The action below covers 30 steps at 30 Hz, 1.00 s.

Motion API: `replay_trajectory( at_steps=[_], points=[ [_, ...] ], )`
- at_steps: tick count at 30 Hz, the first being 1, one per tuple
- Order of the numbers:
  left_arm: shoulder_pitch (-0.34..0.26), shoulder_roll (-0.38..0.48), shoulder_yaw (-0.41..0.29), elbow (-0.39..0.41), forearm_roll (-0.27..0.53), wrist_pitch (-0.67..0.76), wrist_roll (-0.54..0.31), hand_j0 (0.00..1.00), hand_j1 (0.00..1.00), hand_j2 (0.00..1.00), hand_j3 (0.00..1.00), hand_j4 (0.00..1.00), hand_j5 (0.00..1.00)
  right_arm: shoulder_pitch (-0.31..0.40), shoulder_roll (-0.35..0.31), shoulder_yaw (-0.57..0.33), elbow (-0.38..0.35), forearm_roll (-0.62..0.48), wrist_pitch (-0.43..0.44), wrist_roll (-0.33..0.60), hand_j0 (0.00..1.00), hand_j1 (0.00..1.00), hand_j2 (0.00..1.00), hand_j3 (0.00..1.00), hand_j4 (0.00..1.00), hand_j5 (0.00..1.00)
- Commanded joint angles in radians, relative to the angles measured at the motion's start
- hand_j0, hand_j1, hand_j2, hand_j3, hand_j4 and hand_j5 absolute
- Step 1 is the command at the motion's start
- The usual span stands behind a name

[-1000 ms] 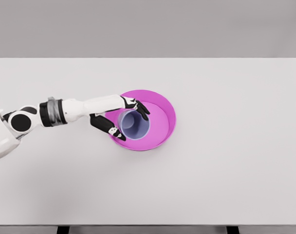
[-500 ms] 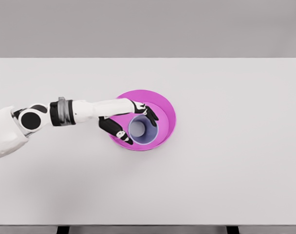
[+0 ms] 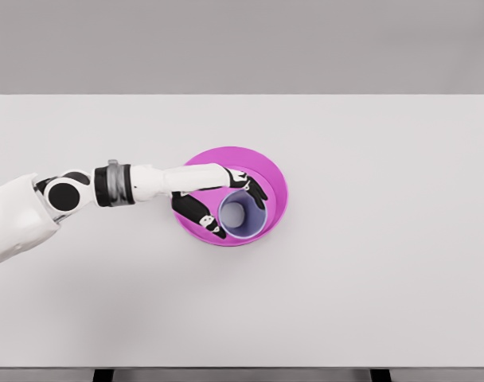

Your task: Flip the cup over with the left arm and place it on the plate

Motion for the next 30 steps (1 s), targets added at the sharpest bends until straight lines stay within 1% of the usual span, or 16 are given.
replay_trajectory(
  at_steps=[1, 6, 7, 15, 18, 21, 30],
  points=[
    [0.0, -0.005, 0.001, 0.006, 0.008, 0.002, 0.0, 0.66, 0.66, 0.66, 0.66, 0.66, 0.66, 0.0, 0.0, 0.0, 0.0, 0.0, 0.0, 0.0, 1.0, 1.0, 1.0, 1.0, 1.0, 1.0],
    [-0.003, -0.012, -0.004, 0.015, 0.008, 0.002, 0.0, 0.66, 0.66, 0.66, 0.66, 0.66, 0.66, 0.0, 0.0, 0.0, 0.0, 0.0, 0.0, 0.0, 1.0, 1.0, 1.0, 1.0, 1.0, 1.0],
    [-0.014, -0.013, -0.014, 0.022, 0.008, 0.002, 0.0, 0.66, 0.66, 0.66, 0.66, 0.66, 0.66, 0.0, 0.0, 0.0, 0.0, 0.0, 0.0, 0.0, 1.0, 1.0, 1.0, 1.0, 1.0, 1.0],
    [-0.031, -0.035, -0.027, 0.035, 0.009, 0.002, 0.0, 0.67, 0.67, 0.67, 0.67, 0.67, 0.67, 0.0, 0.0, 0.0, 0.0, 0.0, 0.0, 0.0, 1.0, 1.0, 1.0, 1.0, 1.0, 1.0],
    [-0.032, -0.035, -0.027, 0.035, 0.009, 0.002, 0.0, 0.71, 0.71, 0.71, 0.71, 0.71, 0.71, 0.0, 0.0, 0.0, 0.0, 0.0, 0.0, 0.0, 1.0, 1.0, 1.0, 1.0, 1.0, 1.0],
    [-0.035, -0.033, -0.025, 0.039, 0.011, 0.002, 0.002, 0.77, 0.77, 0.77, 0.77, 0.77, 0.77, 0.0, 0.0, 0.0, 0.0, 0.0, 0.0, 0.0, 1.0, 1.0, 1.0, 1.0, 1.0, 1.0],
    [-0.037, -0.032, -0.018, 0.049, 0.011, 0.002, 0.002, 0.83, 0.83, 0.83, 0.83, 0.83, 0.83, 0.0, 0.0, 0.0, 0.0, 0.0, 0.0, 0.0, 1.0, 1.0, 1.0, 1.0, 1.0, 1.0]
  ],
)
